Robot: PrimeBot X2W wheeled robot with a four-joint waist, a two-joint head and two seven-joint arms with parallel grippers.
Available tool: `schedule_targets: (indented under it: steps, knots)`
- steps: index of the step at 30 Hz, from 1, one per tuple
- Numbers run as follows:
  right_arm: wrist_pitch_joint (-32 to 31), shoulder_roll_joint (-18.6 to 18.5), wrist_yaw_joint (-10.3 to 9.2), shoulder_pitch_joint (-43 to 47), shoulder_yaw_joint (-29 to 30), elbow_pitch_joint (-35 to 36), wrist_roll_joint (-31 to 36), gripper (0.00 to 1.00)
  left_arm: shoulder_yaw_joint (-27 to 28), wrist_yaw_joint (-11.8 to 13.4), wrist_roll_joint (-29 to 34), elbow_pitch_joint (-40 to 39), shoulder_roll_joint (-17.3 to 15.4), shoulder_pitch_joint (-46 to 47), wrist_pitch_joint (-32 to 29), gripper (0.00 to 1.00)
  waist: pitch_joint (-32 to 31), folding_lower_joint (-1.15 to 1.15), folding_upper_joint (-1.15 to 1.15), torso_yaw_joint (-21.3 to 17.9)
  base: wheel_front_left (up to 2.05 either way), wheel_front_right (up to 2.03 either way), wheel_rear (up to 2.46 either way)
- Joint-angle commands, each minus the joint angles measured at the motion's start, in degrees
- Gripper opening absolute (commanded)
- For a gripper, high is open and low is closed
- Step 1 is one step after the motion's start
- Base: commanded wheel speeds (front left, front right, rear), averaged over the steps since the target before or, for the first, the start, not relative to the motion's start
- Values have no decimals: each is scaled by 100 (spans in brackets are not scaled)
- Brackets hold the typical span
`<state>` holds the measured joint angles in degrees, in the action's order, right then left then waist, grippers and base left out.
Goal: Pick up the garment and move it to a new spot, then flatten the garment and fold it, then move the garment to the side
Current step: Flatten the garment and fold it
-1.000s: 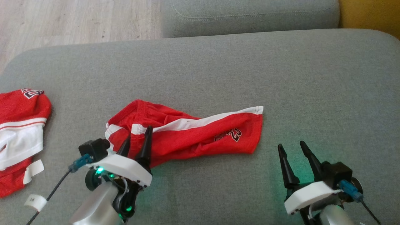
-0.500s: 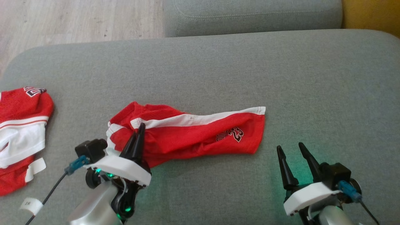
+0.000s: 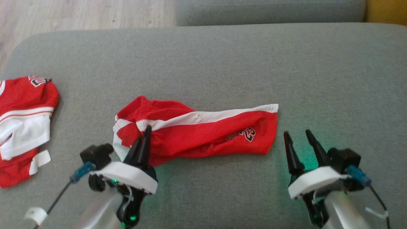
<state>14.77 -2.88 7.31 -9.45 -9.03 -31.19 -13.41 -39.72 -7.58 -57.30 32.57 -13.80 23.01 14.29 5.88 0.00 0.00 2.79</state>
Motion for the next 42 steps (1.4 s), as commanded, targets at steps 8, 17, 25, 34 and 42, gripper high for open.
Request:
schedule_targets:
  steps: [8,17,25,34,42]
  knots:
    - [23,1,18,-1030,-176,-644,-445,100,365,9,343,-254,170,-128,70,0,346,0,0,215,0,0,0]
    - [23,1,18,-1987,-400,-1791,-341,100,284,9,428,-240,271,10,71,0,523,0,0,318,0,0,0]
    - [23,1,18,-2423,-326,-2566,-265,100,184,9,405,-222,320,109,71,0,620,0,0,423,0,0,0]
    - [23,1,18,-2604,-443,-2924,-217,21,161,9,369,-219,316,112,71,0,707,0,0,459,0,0,0]
    - [23,1,18,-2598,-194,-2210,-194,0,296,9,440,-285,245,216,71,0,637,0,0,440,0,0,0]
